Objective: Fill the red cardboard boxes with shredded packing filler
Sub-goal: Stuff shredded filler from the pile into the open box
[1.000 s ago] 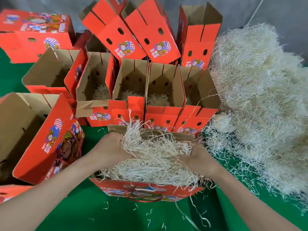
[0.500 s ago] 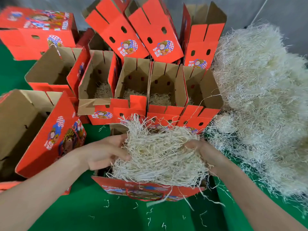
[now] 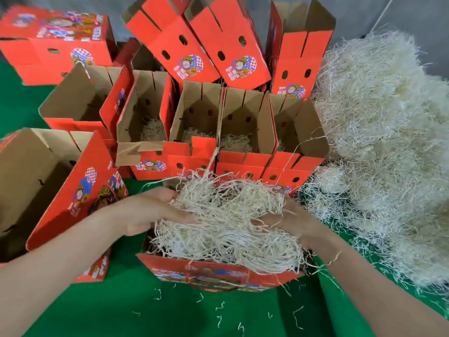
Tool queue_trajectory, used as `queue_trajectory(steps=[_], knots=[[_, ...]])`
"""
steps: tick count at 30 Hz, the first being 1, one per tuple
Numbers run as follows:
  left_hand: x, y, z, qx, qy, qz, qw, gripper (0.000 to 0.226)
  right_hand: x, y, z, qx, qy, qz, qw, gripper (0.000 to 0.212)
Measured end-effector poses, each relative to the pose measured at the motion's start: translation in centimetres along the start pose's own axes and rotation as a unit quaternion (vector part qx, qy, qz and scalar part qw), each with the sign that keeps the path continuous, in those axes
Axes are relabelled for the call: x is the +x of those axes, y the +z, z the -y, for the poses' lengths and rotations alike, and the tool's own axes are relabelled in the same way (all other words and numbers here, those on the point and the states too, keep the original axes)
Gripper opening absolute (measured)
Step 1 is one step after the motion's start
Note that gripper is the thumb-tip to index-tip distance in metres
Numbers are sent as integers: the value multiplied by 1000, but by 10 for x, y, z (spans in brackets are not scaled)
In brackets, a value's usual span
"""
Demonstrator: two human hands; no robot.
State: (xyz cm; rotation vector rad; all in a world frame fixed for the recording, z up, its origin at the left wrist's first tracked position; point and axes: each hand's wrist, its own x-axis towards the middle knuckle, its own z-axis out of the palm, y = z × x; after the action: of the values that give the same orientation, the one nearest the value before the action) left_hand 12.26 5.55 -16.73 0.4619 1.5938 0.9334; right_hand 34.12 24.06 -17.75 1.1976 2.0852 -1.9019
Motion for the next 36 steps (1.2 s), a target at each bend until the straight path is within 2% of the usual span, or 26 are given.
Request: queue_trajectory(steps=[2, 5, 7, 8, 9, 10, 11, 12, 13, 15, 18, 20, 21, 23, 24, 25, 26, 28, 29, 30, 32, 34, 35, 36], knots=[[-2, -5, -1, -20, 13, -4, 1000, 122, 1, -4, 0, -12, 24, -41, 999, 69], [-1, -4, -4, -84, 32, -24, 996, 87, 2, -1, 2, 18, 64, -82, 994, 97], [2, 3, -6, -121, 44, 47, 991, 89, 6, 3, 2, 70, 61, -45, 995, 120], [4, 10, -6, -126, 45, 78, 988, 85, 6, 7, 2, 96, 55, -21, 994, 123], [7, 19, -6, -122, 43, 91, 987, 75, 5, 12, 5, 104, 53, 2, 993, 117], [10, 27, -4, -107, 40, 89, 989, 66, 4, 16, 7, 92, 44, 38, 994, 100], [15, 37, -4, -90, 38, 71, 993, 60, 4, 19, 9, 57, 22, 82, 995, 74], [19, 43, -4, -69, 42, 37, 996, 54, 5, 23, 11, 13, 0, 107, 994, 54], [24, 46, -3, -56, 41, -1, 998, 48, 5, 25, 10, -31, -23, 113, 993, 42], [29, 40, -2, -54, 24, -63, 996, 42, 1, 21, 12, -83, -16, 72, 994, 29], [25, 15, 0, -13, 34, -98, 995, 60, -4, 1, 6, -148, -12, -2, 989, 57], [19, 3, 3, 32, 34, -106, 993, 73, -10, -8, 6, -160, 0, -5, 987, 82], [17, -3, 5, 57, 29, -119, 991, 71, -15, -9, 11, -174, -1, -8, 985, 101], [14, -11, 7, 67, 40, -113, 991, 46, -20, -11, 15, -229, 4, -4, 973, 134], [11, -12, 8, 61, 51, -93, 992, 39, -18, -12, 13, -226, 8, -5, 974, 132], [6, -12, 7, 60, 54, -76, 994, 44, -15, -13, 11, -202, 16, -15, 979, 117], [3, -11, 5, 64, 51, -55, 995, 62, -10, -14, 9, -165, 23, -50, 985, 99], [3, -6, 5, 80, 27, -29, 996, 115, -5, -8, 9, -105, 50, -78, 990, 83], [2, -1, 4, 84, 18, -8, 996, 130, -3, -3, 10, -71, 63, -78, 992, 81], [2, 5, 3, 103, 18, 16, 994, 134, -3, 1, 12, -27, 71, -83, 994, 81], [3, 16, 5, 153, 11, 58, 986, 116, -7, 9, 18, 44, 91, -48, 994, 81], [7, 21, 6, 145, 25, 78, 986, 79, -11, 8, 19, 112, 77, 11, 991, 54], [10, 23, 6, 133, 31, 74, 988, 73, -12, 7, 18, 154, 66, 25, 986, 35], [14, 24, 8, 120, 33, 66, 990, 76, -11, 7, 17, 176, 54, 22, 983, 26]])
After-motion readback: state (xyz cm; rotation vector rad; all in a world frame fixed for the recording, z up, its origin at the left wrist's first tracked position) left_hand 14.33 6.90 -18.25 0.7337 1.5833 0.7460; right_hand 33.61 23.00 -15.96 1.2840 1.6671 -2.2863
